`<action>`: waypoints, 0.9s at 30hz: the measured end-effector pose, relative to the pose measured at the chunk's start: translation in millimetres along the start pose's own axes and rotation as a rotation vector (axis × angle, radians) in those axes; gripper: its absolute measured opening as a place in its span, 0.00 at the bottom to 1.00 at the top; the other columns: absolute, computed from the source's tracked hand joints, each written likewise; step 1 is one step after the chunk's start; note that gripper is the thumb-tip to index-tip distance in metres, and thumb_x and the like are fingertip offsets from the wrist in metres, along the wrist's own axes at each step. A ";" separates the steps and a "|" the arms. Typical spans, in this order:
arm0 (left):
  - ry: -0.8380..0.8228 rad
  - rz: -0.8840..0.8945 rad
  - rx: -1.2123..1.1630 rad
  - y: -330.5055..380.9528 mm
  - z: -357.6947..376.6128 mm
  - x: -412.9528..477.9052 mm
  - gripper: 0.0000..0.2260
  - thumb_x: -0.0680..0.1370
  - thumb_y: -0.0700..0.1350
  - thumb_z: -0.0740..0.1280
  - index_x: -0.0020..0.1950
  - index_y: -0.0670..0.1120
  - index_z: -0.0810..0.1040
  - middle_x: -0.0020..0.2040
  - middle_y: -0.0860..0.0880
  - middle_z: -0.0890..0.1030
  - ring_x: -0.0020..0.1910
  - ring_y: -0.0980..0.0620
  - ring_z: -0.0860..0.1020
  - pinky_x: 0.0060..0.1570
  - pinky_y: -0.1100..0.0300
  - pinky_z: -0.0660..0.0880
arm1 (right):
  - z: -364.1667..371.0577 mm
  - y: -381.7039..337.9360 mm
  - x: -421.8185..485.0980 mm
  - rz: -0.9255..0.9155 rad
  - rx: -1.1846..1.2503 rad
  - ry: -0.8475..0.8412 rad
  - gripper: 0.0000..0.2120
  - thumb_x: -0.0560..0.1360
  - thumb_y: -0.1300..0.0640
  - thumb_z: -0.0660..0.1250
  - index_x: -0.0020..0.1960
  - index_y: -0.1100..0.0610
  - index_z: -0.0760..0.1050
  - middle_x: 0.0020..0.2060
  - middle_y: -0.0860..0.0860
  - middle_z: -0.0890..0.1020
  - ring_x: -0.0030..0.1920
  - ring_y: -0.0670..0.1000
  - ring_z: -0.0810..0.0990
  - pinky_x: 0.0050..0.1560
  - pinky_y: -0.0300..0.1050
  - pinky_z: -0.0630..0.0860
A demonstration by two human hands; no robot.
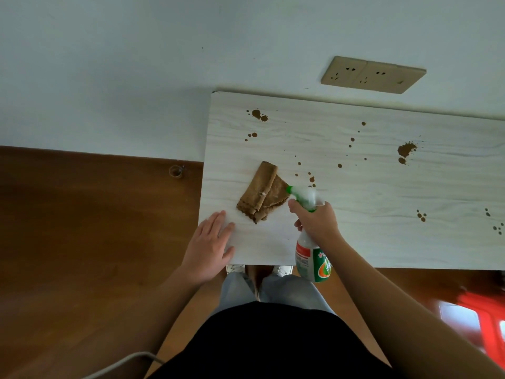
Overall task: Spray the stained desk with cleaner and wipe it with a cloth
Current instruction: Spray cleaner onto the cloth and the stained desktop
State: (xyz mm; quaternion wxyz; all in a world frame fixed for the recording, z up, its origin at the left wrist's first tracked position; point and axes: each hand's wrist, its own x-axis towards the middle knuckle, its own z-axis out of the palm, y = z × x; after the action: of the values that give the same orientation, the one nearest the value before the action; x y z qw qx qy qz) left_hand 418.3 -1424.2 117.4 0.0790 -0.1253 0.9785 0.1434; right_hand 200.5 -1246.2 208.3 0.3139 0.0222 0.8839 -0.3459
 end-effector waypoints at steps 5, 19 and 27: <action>-0.013 0.000 -0.004 -0.3 -4.2 1.9 0.24 0.79 0.55 0.68 0.72 0.46 0.74 0.78 0.40 0.68 0.77 0.40 0.67 0.75 0.46 0.66 | 4.7 -1.6 6.8 -0.019 0.068 0.052 0.18 0.72 0.41 0.72 0.49 0.55 0.77 0.38 0.53 0.85 0.39 0.54 0.86 0.45 0.55 0.84; -0.004 -0.008 -0.007 2.0 -5.4 3.8 0.24 0.79 0.55 0.69 0.71 0.46 0.74 0.77 0.39 0.69 0.77 0.39 0.66 0.74 0.46 0.67 | 4.2 -3.5 3.0 -0.003 -0.011 -0.021 0.17 0.72 0.47 0.75 0.41 0.45 0.65 0.39 0.52 0.80 0.38 0.51 0.80 0.43 0.50 0.80; 0.008 -0.011 -0.022 0.4 -3.6 3.5 0.24 0.78 0.55 0.69 0.71 0.46 0.75 0.76 0.40 0.69 0.77 0.39 0.67 0.73 0.45 0.69 | 5.4 2.7 2.3 0.032 -0.085 0.055 0.15 0.68 0.43 0.73 0.45 0.53 0.74 0.37 0.54 0.82 0.36 0.51 0.81 0.35 0.46 0.80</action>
State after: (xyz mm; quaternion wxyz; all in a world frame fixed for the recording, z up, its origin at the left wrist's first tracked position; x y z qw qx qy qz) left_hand 414.4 -1425.7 120.3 0.0744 -0.1320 0.9765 0.1530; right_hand 202.3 -1247.9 202.4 0.2958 0.0324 0.9055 -0.3025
